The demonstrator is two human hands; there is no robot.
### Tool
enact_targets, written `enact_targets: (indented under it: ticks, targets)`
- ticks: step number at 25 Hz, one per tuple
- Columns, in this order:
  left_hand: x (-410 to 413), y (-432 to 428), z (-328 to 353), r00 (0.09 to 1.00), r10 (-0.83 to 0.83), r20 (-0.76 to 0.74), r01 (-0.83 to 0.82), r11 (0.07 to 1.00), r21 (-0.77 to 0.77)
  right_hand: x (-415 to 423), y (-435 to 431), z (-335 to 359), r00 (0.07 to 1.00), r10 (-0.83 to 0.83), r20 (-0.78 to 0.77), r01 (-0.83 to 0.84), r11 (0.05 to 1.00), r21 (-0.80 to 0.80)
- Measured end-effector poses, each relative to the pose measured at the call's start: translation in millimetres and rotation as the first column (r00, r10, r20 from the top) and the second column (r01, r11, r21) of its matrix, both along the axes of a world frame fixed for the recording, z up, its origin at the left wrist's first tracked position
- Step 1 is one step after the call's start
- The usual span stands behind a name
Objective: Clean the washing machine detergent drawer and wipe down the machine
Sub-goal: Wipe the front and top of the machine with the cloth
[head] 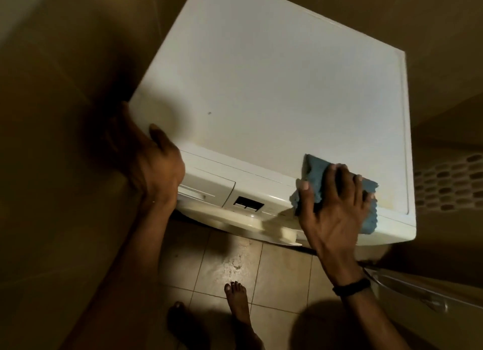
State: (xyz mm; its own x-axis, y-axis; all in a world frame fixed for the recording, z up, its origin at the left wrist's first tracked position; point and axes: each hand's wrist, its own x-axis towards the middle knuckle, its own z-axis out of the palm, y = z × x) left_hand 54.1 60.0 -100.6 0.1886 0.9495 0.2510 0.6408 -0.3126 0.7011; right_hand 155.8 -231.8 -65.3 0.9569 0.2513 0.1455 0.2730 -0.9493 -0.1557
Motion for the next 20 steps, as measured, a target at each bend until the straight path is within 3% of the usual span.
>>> enact_targets:
  ticks: [2,7,9,12,14,16,18,20]
  targets:
    - [0,0,-4,0.999,-0.013,-0.043,0.015,1.000,0.028,-4,-16,1,0.994,0.109,0.030,-0.104,0.985,-0.140]
    - [-1,5,-6,0.999,0.001,-0.033,0.001,0.998,0.056,15,-8,3,0.950,-0.312,-0.022,0.309,0.946,-0.097]
    - [0,4,-5,1.000,-0.005,-0.023,0.006,0.999,0.037,8,54,2,0.967,-0.251,-0.054,0.246,0.966,-0.081]
    - [-1,7,-8,0.998,-0.026,-0.052,0.030,0.997,0.072,-28,164,-5,0.994,0.071,-0.081,-0.073,0.997,-0.022]
    - [-7,12,-11,0.990,-0.075,-0.123,0.081,0.996,0.045,-58,201,-5,0.944,0.309,-0.114,-0.311,0.950,-0.001]
    - [-13,14,-7,0.984,-0.104,-0.141,0.100,0.994,-0.037,-71,182,-5,0.890,0.446,-0.098,-0.448,0.894,0.005]
    - [-18,18,8,0.979,-0.136,-0.150,0.119,0.986,-0.116,-66,127,-3,0.907,0.411,-0.088,-0.414,0.910,-0.018]
    - [-12,29,22,0.967,-0.169,-0.192,0.128,0.969,-0.210,-45,91,-1,0.978,0.199,-0.064,-0.202,0.978,-0.054]
